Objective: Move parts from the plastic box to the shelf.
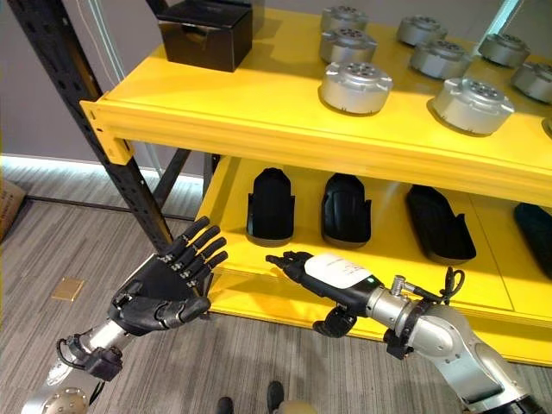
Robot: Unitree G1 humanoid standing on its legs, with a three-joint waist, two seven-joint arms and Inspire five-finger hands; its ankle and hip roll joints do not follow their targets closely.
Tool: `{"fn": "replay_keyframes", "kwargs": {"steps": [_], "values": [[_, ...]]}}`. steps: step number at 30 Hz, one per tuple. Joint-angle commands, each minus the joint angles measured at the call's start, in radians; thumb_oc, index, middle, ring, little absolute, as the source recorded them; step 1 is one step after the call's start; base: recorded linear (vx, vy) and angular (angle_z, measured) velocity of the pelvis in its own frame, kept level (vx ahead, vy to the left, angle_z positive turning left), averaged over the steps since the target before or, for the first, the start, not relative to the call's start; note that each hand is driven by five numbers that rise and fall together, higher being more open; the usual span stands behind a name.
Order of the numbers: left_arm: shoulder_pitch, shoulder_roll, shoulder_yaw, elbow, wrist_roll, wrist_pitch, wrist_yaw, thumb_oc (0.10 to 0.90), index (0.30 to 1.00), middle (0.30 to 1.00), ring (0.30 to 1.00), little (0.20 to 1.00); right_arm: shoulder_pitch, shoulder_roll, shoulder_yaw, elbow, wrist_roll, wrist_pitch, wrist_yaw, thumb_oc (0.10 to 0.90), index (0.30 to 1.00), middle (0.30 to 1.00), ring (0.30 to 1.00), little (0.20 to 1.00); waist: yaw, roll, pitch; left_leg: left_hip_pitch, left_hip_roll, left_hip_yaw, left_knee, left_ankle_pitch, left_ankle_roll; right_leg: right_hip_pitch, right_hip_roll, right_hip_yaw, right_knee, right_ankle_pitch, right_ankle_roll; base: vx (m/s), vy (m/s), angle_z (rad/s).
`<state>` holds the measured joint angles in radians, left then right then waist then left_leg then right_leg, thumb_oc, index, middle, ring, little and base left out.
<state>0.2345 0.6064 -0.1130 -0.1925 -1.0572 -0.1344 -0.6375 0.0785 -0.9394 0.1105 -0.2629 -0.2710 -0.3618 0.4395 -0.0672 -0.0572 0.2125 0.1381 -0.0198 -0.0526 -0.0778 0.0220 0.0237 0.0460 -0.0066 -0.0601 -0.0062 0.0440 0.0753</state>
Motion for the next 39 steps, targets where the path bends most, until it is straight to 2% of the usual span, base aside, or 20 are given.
{"fn": "replay_keyframes", "kwargs": {"steps": [1, 6, 7, 9, 11, 12, 13, 14, 15, 16, 17, 18, 19, 20, 21, 22, 25, 30, 32, 39], "values": [[-0.065, -0.007, 0.080, -0.088, -0.112, -0.098, -0.009, 0.900, 1.000, 1.000, 1.000, 1.000, -0.109, -0.040, -0.015, -0.061, 0.039, -0.041, -0.025, 0.900, 1.000, 1.000, 1.000, 1.000, 0.015, -0.022, -0.037, 0.031, -0.067, 0.064, 0.109, -0.191, 0.067, -0.090, 0.013, 0.019, 0.043, 0.010, 0.012, 0.22, -0.142, -0.01], [-0.088, -0.042, 0.077, -0.097, -0.110, -0.097, 0.042, 0.900, 1.000, 1.000, 1.000, 1.000, -0.111, -0.032, -0.009, -0.072, 0.006, -0.052, 0.009, 0.900, 1.000, 1.000, 1.000, 1.000, 0.007, -0.018, -0.046, 0.019, -0.065, 0.093, 0.186, -0.227, 0.054, -0.050, 0.010, 0.021, 0.016, -0.007, -0.010, 0.18, -0.108, -0.05], [-0.095, -0.052, 0.073, -0.100, -0.129, -0.095, 0.045, 0.900, 1.000, 1.000, 1.000, 1.000, -0.113, -0.042, -0.006, -0.081, -0.003, -0.054, 0.019, 0.900, 1.000, 1.000, 1.000, 1.000, 0.005, -0.017, -0.047, -0.009, -0.065, 0.105, 0.289, -0.222, 0.044, -0.037, 0.010, 0.025, 0.012, -0.017, -0.025, 0.16, -0.088, -0.16], [-0.108, -0.067, 0.063, -0.099, -0.123, -0.103, 0.038, 0.900, 1.000, 1.000, 1.000, 1.000, -0.109, -0.053, -0.015, -0.083, 0.015, -0.067, 0.040, 0.900, 1.000, 1.000, 1.000, 1.000, -0.002, -0.013, -0.045, -0.074, -0.057, 0.130, 0.449, -0.168, 0.015, -0.026, 0.011, 0.027, 0.013, -0.031, -0.048, 0.11, -0.063, -0.17], [-0.115, -0.074, 0.058, -0.100, -0.117, -0.101, 0.034, 0.900, 1.000, 1.000, 1.000, 1.000, -0.106, -0.055, -0.021, -0.085, 0.017, -0.069, 0.047, 0.900, 1.000, 1.000, 1.000, 1.000, -0.004, -0.012, -0.044, -0.112, -0.046, 0.139, 0.518, -0.138, -0.002, -0.025, 0.013, 0.023, 0.015, -0.034, -0.056, 0.03, -0.035, -0.07], [-0.124, -0.084, 0.048, -0.102, -0.115, -0.099, 0.028, 0.900, 1.000, 1.000, 1.000, 1.000, -0.100, -0.054, -0.028, -0.090, 0.015, -0.067, 0.056, 0.900, 1.000, 1.000, 1.000, 1.000, -0.007, -0.015, -0.035, -0.167, -0.016, 0.155, 0.589, -0.088, -0.021, -0.015, 0.012, 0.020, 0.017, -0.034, -0.066, 0.06, -0.028, 0.00], [-0.131, -0.089, 0.043, -0.102, -0.116, -0.093, 0.021, 0.900, 1.000, 1.000, 1.000, 1.000, -0.094, -0.053, -0.032, -0.093, 0.019, -0.066, 0.060, 0.900, 1.000, 1.000, 1.000, 1.000, -0.013, -0.018, -0.031, -0.185, 0.030, 0.178, 0.578, -0.068, -0.027, -0.005, 0.009, 0.020, 0.015, -0.035, -0.067, 0.12, 0.046, 0.13], [-0.135, -0.094, 0.040, -0.102, -0.120, -0.085, 0.014, 0.900, 1.000, 1.000, 1.000, 1.000, -0.091, -0.042, -0.036, -0.098, 0.018, -0.061, 0.066, 0.900, 1.000, 1.000, 1.000, 1.000, -0.021, -0.020, -0.029, -0.172, 0.066, 0.195, 0.501, -0.071, -0.023, 0.003, 0.001, 0.030, 0.016, -0.040, -0.060, 0.11, 0.077, 0.16], [-0.135, -0.094, 0.040, -0.103, -0.123, -0.082, 0.014, 0.900, 1.000, 1.000, 1.000, 1.000, -0.090, -0.040, -0.036, -0.099, 0.018, -0.059, 0.067, 0.900, 1.000, 1.000, 1.000, 1.000, -0.022, -0.021, -0.029, -0.169, 0.069, 0.196, 0.491, -0.071, -0.022, 0.005, 0.000, 0.032, 0.017, -0.040, -0.059, 0.19, 0.235, 0.08], [-0.120, -0.094, 0.045, -0.113, -0.148, -0.065, 0.009, 0.900, 1.000, 1.000, 1.000, 1.000, -0.061, -0.049, -0.053, -0.112, 0.028, -0.067, 0.073, 0.900, 1.000, 1.000, 1.000, 1.000, -0.027, -0.013, -0.032, -0.139, 0.106, 0.178, 0.271, -0.013, -0.041, 0.021, -0.002, 0.053, 0.004, -0.045, -0.046, 0.17, 0.277, -0.03], [-0.117, -0.094, 0.046, -0.115, -0.136, -0.070, 0.006, 0.900, 1.000, 1.000, 1.000, 1.000, -0.030, -0.066, -0.077, -0.116, 0.047, -0.080, 0.070, 0.900, 1.000, 1.000, 1.000, 1.000, -0.029, -0.009, -0.030, -0.156, 0.143, 0.163, 0.173, 0.072, -0.075, 0.047, 0.002, 0.069, -0.023, -0.045, -0.042, 0.20, 0.321, -0.10], [-0.115, -0.098, 0.048, -0.116, -0.128, -0.069, 0.002, 0.900, 1.000, 1.000, 1.000, 1.000, -0.010, -0.078, -0.097, -0.115, 0.069, -0.089, 0.074, 0.900, 1.000, 1.000, 1.000, 1.000, -0.027, -0.010, -0.022, -0.182, 0.160, 0.147, 0.142, 0.114, -0.093, 0.070, 0.000, 0.079, -0.040, -0.045, -0.040, 0.11, 0.225, 0.01], [-0.114, -0.100, 0.052, -0.115, -0.122, -0.070, -0.007, 0.900, 1.000, 1.000, 1.000, 1.000, 0.007, -0.084, -0.115, -0.112, 0.078, -0.098, 0.077, 0.900, 1.000, 1.000, 1.000, 1.000, -0.023, -0.012, -0.013, -0.212, 0.168, 0.139, 0.147, 0.128, -0.102, 0.087, -0.007, 0.079, -0.048, -0.047, -0.038, 0.05, 0.141, -0.01], [-0.114, -0.101, 0.052, -0.114, -0.121, -0.070, -0.010, 0.900, 1.000, 1.000, 1.000, 1.000, 0.011, -0.085, -0.118, -0.112, 0.078, -0.098, 0.077, 0.900, 1.000, 1.000, 1.000, 1.000, -0.023, -0.012, -0.010, -0.217, 0.169, 0.138, 0.149, 0.129, -0.103, 0.090, -0.009, 0.079, -0.050, -0.048, -0.037, 0.04, 0.198, -0.14], [-0.118, -0.098, 0.059, -0.112, -0.123, -0.062, -0.018, 0.900, 1.000, 1.000, 1.000, 1.000, 0.009, -0.092, -0.119, -0.106, 0.083, -0.083, 0.074, 0.900, 1.000, 1.000, 1.000, 1.000, -0.023, -0.013, -0.009, -0.192, 0.164, 0.165, 0.105, 0.073, -0.096, 0.094, -0.033, 0.066, -0.066, -0.044, -0.020, 0.06, 0.238, -0.24], [-0.123, -0.091, 0.060, -0.109, -0.123, -0.062, -0.037, 0.900, 1.000, 1.000, 1.000, 1.000, 0.024, -0.089, -0.123, -0.103, 0.093, -0.082, 0.075, 0.900, 1.000, 1.000, 1.000, 1.000, -0.029, -0.009, -0.013, -0.151, 0.164, 0.193, 0.056, 0.055, -0.097, 0.092, -0.052, 0.042, -0.079, -0.036, -0.007, 0.06, 0.240, -0.38], [-0.133, -0.072, 0.058, -0.112, -0.118, -0.070, -0.037, 0.900, 1.000, 1.000, 1.000, 1.000, 0.057, -0.072, -0.132, -0.119, 0.085, -0.071, 0.074, 0.900, 1.000, 1.000, 1.000, 1.000, -0.040, 0.000, -0.022, -0.099, 0.151, 0.211, 0.009, 0.038, -0.092, 0.078, -0.066, 0.029, -0.081, -0.028, 0.010, 0.06, 0.174, -0.16], [-0.143, -0.046, 0.060, -0.115, -0.129, -0.090, -0.009, 0.900, 1.000, 1.000, 1.000, 1.000, 0.063, -0.056, -0.124, -0.105, 0.059, -0.055, 0.052, 0.900, 1.000, 1.000, 1.000, 1.000, -0.042, 0.003, -0.037, -0.059, 0.125, 0.214, -0.009, 0.004, -0.078, 0.066, -0.077, 0.019, -0.081, -0.024, 0.025, 0.05, 0.091, 0.10], [-0.150, -0.051, 0.060, -0.120, -0.108, -0.096, -0.018, 0.900, 1.000, 1.000, 1.000, 1.000, 0.038, -0.033, -0.099, -0.090, 0.032, -0.021, 0.034, 0.900, 1.000, 1.000, 1.000, 1.000, -0.032, -0.001, -0.049, -0.046, 0.113, 0.206, -0.009, -0.017, -0.070, 0.063, -0.081, 0.016, -0.081, -0.023, 0.030, 0.05, 0.050, 0.19], [-0.171, -0.056, 0.056, -0.125, -0.084, -0.082, 0.005, 0.900, 1.000, 1.000, 1.000, 1.000, -0.045, -0.006, -0.033, -0.025, 0.001, 0.014, 0.002, 0.900, 1.000, 1.000, 1.000, 1.000, -0.008, -0.006, -0.059, -0.028, 0.112, 0.190, -0.009, -0.043, -0.062, 0.075, -0.089, 0.011, -0.081, -0.036, 0.033, 0.01, 0.005, 0.08]]}}
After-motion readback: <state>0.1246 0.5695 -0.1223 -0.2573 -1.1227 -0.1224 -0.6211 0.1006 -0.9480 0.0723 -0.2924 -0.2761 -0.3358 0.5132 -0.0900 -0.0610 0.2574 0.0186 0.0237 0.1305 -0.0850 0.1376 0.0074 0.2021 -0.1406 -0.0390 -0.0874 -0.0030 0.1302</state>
